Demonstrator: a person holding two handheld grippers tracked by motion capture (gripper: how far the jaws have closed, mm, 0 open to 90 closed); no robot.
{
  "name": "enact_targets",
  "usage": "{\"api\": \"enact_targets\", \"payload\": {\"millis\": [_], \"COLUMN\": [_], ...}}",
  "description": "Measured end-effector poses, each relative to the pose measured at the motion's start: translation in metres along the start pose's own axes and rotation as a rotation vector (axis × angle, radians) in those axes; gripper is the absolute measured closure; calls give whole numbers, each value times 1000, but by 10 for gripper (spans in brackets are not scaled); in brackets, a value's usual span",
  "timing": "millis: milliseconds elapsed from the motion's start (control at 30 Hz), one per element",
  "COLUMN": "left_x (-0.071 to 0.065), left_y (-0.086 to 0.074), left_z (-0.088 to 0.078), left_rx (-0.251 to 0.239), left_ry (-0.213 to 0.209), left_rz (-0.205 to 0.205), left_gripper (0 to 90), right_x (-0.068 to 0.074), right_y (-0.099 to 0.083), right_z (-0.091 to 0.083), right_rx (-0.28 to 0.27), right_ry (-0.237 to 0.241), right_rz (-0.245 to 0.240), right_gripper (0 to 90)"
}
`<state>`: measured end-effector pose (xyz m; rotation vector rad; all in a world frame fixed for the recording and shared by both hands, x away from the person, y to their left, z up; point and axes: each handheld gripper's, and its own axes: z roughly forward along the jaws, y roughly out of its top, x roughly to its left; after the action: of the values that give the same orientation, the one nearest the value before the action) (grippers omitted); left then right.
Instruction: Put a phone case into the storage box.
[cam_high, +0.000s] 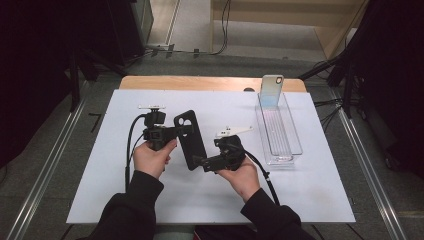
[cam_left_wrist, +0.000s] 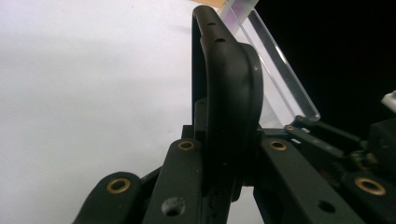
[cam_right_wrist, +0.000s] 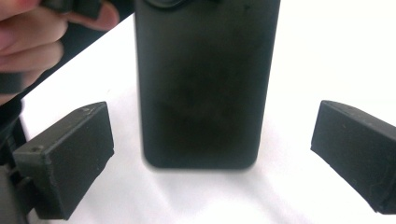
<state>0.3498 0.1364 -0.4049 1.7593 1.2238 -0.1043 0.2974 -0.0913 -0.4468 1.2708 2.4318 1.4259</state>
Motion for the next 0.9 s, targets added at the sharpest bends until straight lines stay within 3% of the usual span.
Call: {"api": "enact_targets", "payload": {"millis": [167, 267, 333, 433, 500, 633, 733, 900], "left_x": [-3, -3, -3, -5, -5, -5, -7, -10], "left_y": [-4, -7, -9, -14, -17, -21, -25, -31], "left_z": [0, 0, 0, -1, -2, -4, -4, -4], "left_rx": [-12, -15, -18, -44, -55, -92, -105, -143], "left_ry": [16, 27, 27, 11, 18, 25, 35, 49], "left_rz": [45, 51, 62, 111, 124, 166, 190, 184], "left_gripper": [838, 838, 837, 836, 836, 835, 835, 836], "right_x": [-1, -3, -4, -4, -4, -4, -7, -12], "right_y": [-2, -5, -8, -12, -14, -19, -22, -21], "right_z": [-8, -11, -14, -17, -18, -22, -24, -30], "right_rx": [58, 67, 72, 76, 88, 110, 117, 104], "right_ry": [26, 32, 62, 78, 87, 73, 66, 37], "right_rz": [-60, -81, -83, -96, -118, -162, -161, -165], "right_gripper": [0, 0, 0, 0, 0, 0, 0, 0]}}
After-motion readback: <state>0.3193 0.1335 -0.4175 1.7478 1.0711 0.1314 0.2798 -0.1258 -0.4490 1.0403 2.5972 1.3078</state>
